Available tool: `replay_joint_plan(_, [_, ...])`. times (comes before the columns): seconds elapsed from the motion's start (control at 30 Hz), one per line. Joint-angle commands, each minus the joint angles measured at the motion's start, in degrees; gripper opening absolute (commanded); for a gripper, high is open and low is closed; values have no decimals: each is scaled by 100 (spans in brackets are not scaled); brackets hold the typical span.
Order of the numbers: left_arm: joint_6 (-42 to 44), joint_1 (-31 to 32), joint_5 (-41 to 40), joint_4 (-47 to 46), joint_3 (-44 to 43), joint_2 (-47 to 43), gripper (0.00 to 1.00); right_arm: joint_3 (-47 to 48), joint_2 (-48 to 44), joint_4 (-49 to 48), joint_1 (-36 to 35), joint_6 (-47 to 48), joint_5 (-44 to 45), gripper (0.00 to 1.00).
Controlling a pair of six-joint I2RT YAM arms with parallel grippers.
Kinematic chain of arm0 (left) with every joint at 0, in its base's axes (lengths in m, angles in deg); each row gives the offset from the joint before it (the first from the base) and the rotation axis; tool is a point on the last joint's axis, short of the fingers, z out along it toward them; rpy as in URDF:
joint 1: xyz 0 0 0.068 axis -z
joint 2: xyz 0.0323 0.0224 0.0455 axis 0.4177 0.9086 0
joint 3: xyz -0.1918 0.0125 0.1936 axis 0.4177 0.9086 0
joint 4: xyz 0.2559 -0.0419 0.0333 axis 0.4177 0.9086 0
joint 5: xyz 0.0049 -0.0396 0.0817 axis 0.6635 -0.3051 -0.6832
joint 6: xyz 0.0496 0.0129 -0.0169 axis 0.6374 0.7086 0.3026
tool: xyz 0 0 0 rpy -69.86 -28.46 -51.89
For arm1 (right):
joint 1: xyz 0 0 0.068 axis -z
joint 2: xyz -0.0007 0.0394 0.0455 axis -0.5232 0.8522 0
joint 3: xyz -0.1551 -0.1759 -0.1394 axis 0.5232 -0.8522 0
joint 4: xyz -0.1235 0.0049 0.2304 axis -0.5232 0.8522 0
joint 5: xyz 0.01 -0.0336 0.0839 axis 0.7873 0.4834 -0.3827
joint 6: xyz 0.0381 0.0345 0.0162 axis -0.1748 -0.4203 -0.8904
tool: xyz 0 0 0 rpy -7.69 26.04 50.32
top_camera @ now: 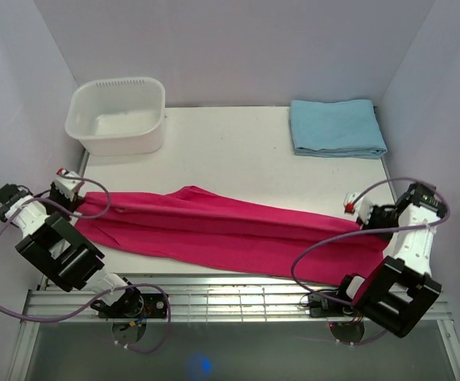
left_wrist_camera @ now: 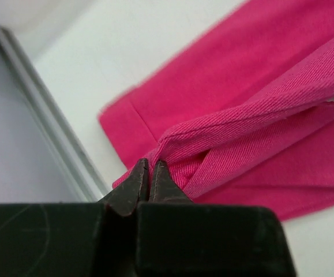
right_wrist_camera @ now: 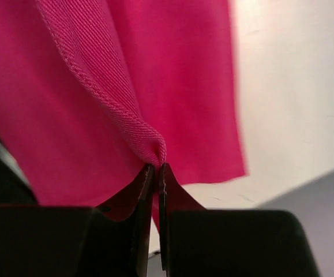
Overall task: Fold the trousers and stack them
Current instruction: Fold the trousers
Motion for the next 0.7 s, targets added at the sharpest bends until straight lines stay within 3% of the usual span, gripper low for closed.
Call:
replay_joint_plan(0.0, [1489,-389,-710,131,570,49,0,-1077,-564,-56,336,1629,1018,8])
replay_joint_plan(0.17, [1596,-487,-1555,-335,1063,462,0,-2151,-987,-327,485,1885,1326,8])
replay_joint_plan(0.33, [1174,-452,-1827,-968,1266,550,0,-2556,-471,-1197,486,1604,1659,8])
replay_joint_plan(0.47, [436,-206,-2135,-1241,1266,682,0,-2199,259,-2110,398,1034,1546,8])
replay_joint_plan(0.67, [-145,145,-1961,-979,1231,454,0,-854,1358,-2166,126,40,1283,8])
